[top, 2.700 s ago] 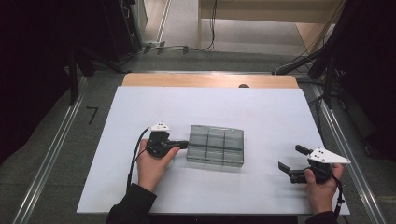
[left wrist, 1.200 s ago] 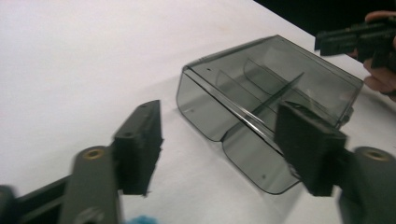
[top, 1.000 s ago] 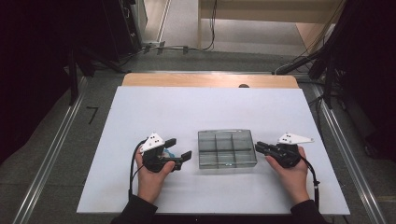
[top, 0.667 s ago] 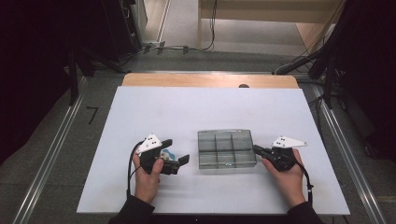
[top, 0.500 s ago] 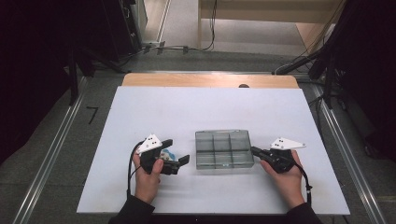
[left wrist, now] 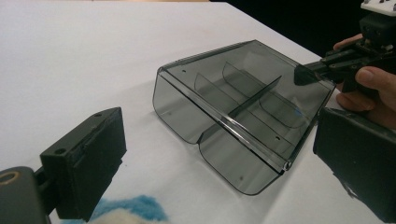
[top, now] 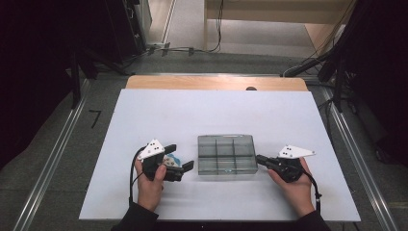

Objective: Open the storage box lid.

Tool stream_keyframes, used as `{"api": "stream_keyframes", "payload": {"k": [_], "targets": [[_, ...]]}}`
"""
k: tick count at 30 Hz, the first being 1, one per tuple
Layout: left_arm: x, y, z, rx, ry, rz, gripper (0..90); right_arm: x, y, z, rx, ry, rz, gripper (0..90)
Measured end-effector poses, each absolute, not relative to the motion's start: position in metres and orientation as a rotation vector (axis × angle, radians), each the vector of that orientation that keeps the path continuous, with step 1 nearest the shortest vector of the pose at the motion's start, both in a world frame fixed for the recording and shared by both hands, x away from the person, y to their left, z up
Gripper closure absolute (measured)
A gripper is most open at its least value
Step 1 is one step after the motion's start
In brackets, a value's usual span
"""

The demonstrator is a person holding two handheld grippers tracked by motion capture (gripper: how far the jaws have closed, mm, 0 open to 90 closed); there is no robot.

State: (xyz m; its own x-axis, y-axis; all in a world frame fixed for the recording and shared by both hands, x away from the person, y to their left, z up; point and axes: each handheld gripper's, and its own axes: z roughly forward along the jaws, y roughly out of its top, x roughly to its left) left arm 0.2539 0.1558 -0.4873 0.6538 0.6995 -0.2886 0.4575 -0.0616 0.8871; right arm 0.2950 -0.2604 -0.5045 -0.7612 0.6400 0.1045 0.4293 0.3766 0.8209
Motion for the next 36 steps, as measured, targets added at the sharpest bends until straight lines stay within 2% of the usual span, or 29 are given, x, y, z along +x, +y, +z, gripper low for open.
{"api": "stream_keyframes", "payload": {"k": [4,7,14,17,21,25,30,36], "targets": [[0.248,0.155,-0.488,1.707,0.962,0.265,7.0,0.290,-0.259,-0.505,0.944,2.406,1.310,87.8],[0.243,0.152,-0.489,1.726,0.985,0.274,16.7,0.288,-0.261,-0.504,0.928,2.409,1.326,87.9],[0.236,0.144,-0.498,1.790,1.038,0.229,55.7,0.285,-0.261,-0.504,0.925,2.411,1.337,87.9],[0.234,0.141,-0.502,1.823,1.064,0.227,68.2,0.284,-0.260,-0.504,0.920,2.410,1.338,87.9],[0.236,0.137,-0.506,1.886,1.057,0.230,80.3,0.283,-0.258,-0.504,0.915,2.415,1.337,87.9],[0.237,0.136,-0.507,1.892,1.031,0.175,88.8,0.282,-0.254,-0.504,0.887,2.422,1.336,87.9],[0.239,0.138,-0.508,1.882,1.017,0.123,89.4,0.281,-0.251,-0.504,0.881,2.421,1.337,87.9],[0.239,0.139,-0.507,1.876,1.016,0.122,89.6,0.281,-0.251,-0.505,0.872,2.420,1.339,87.9]]}}
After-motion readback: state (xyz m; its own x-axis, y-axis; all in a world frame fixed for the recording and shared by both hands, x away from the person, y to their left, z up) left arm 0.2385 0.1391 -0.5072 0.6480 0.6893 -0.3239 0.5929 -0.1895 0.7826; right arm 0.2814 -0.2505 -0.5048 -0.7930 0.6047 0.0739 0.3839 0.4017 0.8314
